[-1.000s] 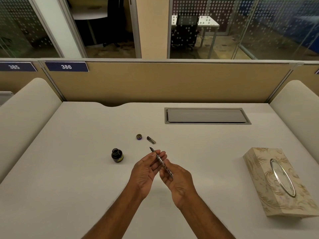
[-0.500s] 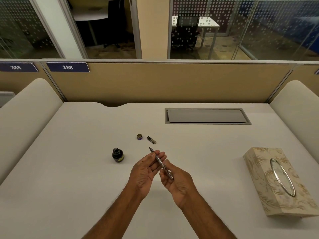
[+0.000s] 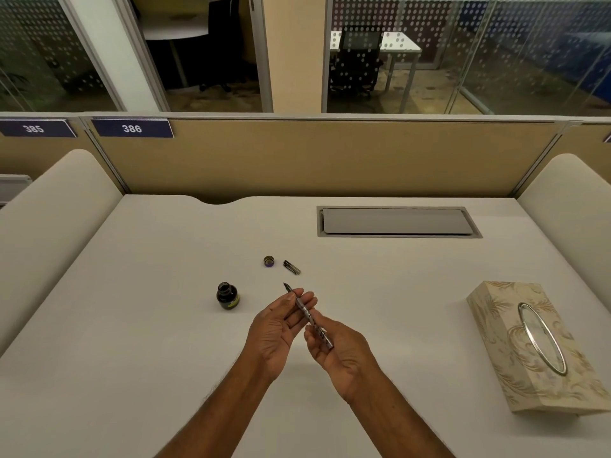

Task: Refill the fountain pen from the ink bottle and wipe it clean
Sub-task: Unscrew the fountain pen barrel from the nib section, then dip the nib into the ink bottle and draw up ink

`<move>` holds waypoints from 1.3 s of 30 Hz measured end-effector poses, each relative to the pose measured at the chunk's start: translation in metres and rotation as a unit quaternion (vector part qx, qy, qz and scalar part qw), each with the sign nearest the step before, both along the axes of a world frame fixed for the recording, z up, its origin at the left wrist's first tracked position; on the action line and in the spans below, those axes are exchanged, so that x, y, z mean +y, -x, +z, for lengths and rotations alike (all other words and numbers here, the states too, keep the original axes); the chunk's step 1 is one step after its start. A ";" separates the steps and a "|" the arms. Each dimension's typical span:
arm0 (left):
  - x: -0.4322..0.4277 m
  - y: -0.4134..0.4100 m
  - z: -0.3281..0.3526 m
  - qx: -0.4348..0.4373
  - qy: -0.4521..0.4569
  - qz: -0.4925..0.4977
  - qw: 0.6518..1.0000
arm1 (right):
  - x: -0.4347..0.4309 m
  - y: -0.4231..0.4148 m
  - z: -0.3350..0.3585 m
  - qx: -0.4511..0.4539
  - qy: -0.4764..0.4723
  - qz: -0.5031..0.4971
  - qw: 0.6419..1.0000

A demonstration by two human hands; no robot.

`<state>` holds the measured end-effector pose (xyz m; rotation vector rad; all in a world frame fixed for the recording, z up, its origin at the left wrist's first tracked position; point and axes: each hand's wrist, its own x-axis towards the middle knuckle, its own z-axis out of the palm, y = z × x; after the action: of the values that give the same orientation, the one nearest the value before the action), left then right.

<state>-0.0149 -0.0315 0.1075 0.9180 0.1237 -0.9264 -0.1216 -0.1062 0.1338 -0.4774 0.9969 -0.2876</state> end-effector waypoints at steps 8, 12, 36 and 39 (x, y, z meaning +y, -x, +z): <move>0.001 -0.008 0.001 0.032 0.001 0.042 0.999 | 0.002 0.006 -0.007 0.017 0.053 0.001 0.998; 0.003 -0.015 0.002 0.043 0.000 0.076 0.996 | 0.008 0.018 -0.016 0.011 0.075 0.008 0.997; 0.035 -0.028 -0.030 0.022 -0.078 0.081 0.993 | 0.014 -0.033 -0.104 0.324 0.645 0.131 0.679; 0.038 -0.029 -0.034 0.015 -0.085 0.071 0.994 | 0.017 -0.038 -0.109 0.328 0.662 0.139 0.659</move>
<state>0.0139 0.0067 0.0736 1.0388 0.2939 -0.8070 -0.0832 -0.0891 0.0253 -2.2006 1.2563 -0.5694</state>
